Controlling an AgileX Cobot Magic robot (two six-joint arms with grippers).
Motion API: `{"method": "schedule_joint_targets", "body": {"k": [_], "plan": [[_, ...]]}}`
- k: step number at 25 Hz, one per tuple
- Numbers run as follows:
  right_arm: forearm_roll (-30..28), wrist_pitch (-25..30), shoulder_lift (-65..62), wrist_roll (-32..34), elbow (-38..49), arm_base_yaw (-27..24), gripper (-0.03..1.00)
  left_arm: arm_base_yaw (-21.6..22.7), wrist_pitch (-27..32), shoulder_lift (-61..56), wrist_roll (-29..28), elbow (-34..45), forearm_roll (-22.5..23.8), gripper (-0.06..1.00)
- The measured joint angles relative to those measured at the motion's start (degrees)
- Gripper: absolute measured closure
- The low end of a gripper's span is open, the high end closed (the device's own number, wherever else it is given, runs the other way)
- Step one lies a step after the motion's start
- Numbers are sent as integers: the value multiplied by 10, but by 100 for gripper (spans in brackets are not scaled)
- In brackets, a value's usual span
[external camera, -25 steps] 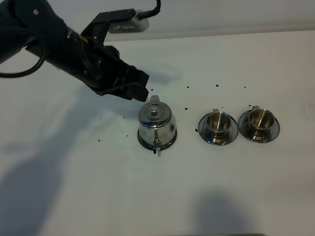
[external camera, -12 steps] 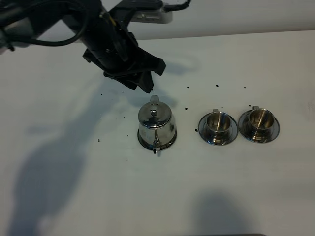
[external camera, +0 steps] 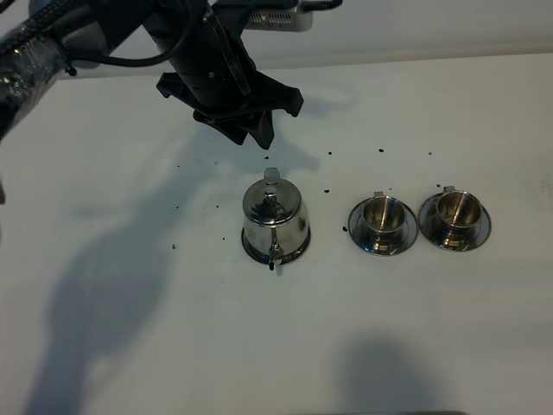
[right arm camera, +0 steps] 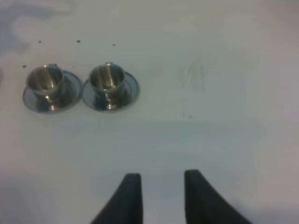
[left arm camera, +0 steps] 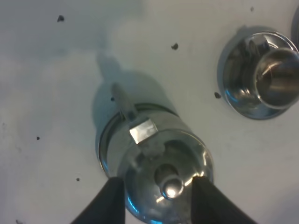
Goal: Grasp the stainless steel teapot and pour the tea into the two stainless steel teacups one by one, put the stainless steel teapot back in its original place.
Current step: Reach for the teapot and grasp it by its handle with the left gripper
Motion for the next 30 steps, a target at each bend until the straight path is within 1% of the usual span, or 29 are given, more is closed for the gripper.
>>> {"method": "schedule_joint_targets", "body": {"k": [4,6,11,16,19,24,27,30], "plan": [[0,0,0,0,0,0,75,0,-1,18,34,0,-2,54],[0,0,0,0,0,0,75,0,-15,23,37,-1,-6,52],[1,0,0,0,0,0,75,0,-55,40,40,-10,-36,49],[1,0,0,0,0,0,75,0,-74,60,34,-14,-39,48],[1,0,0,0,0,0,75,0,-63,86,17,-37,-38,48],[2,0,0,0,0,0,75,0,-2,126,-5,-95,-28,48],[2,0,0,0,0,0,75,0,0,146,-15,-121,-23,48],[2,0,0,0,0,0,75,0,0,158,-18,-126,-21,48]]}}
